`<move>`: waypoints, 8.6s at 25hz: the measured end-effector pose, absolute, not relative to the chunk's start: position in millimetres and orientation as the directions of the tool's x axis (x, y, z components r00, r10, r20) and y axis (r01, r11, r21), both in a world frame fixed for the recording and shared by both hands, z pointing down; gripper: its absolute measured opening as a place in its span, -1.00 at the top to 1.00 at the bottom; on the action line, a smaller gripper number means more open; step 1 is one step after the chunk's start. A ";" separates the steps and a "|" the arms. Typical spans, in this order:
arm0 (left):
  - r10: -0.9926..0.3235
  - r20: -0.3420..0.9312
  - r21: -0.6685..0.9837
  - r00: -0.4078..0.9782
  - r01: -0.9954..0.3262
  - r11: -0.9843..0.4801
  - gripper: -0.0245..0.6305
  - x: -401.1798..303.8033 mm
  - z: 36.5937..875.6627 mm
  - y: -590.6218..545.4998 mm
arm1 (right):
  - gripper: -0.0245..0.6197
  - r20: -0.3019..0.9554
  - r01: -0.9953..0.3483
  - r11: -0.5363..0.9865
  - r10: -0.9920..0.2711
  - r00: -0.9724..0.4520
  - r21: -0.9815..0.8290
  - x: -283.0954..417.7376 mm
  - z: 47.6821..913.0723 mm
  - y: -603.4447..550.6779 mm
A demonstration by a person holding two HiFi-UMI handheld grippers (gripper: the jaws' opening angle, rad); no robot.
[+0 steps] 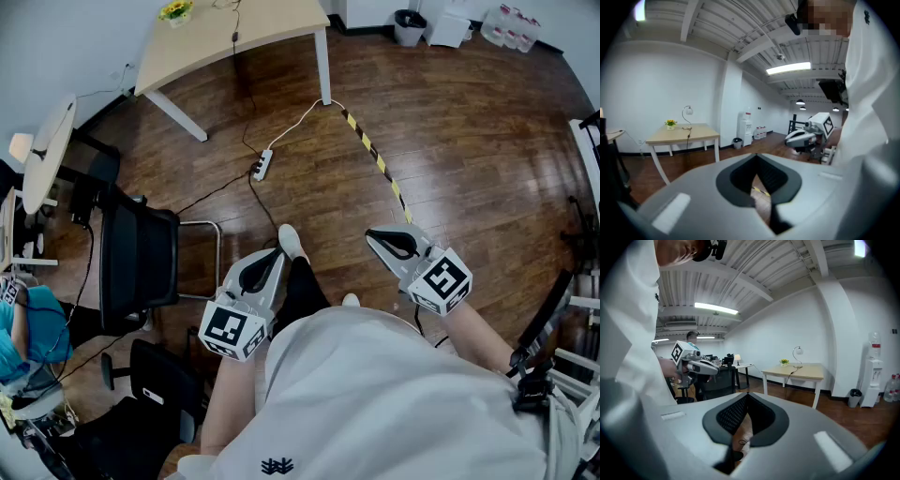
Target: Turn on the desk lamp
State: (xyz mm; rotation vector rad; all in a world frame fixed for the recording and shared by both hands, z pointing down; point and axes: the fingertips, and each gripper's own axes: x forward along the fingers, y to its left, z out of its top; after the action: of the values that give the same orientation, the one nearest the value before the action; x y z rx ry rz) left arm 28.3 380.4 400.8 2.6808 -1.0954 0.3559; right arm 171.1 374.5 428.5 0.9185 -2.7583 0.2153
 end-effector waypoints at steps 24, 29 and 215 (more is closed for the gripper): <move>-0.590 0.228 0.158 0.775 -0.627 -0.762 0.87 -116.5 393.0 105.1 | 0.91 0.322 -0.628 0.778 -0.587 -0.743 -0.031 11.5 396.2 91.6; -0.599 0.234 0.182 0.766 -0.640 -0.747 0.87 -138.7 397.8 75.5 | 0.91 0.330 -0.610 0.793 -0.572 -0.751 -0.012 -13.5 396.3 56.3; -0.529 0.292 0.158 0.797 -0.586 -0.795 0.87 49.6 359.9 184.2 | 0.90 0.289 -0.623 0.769 -0.635 -0.717 0.145 147.1 339.6 150.9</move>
State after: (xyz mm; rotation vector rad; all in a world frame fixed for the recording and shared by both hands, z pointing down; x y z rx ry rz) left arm 49.6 184.2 359.9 2.7458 -0.8656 0.3429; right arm 147.1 150.9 339.6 0.9678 -2.6423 -0.0531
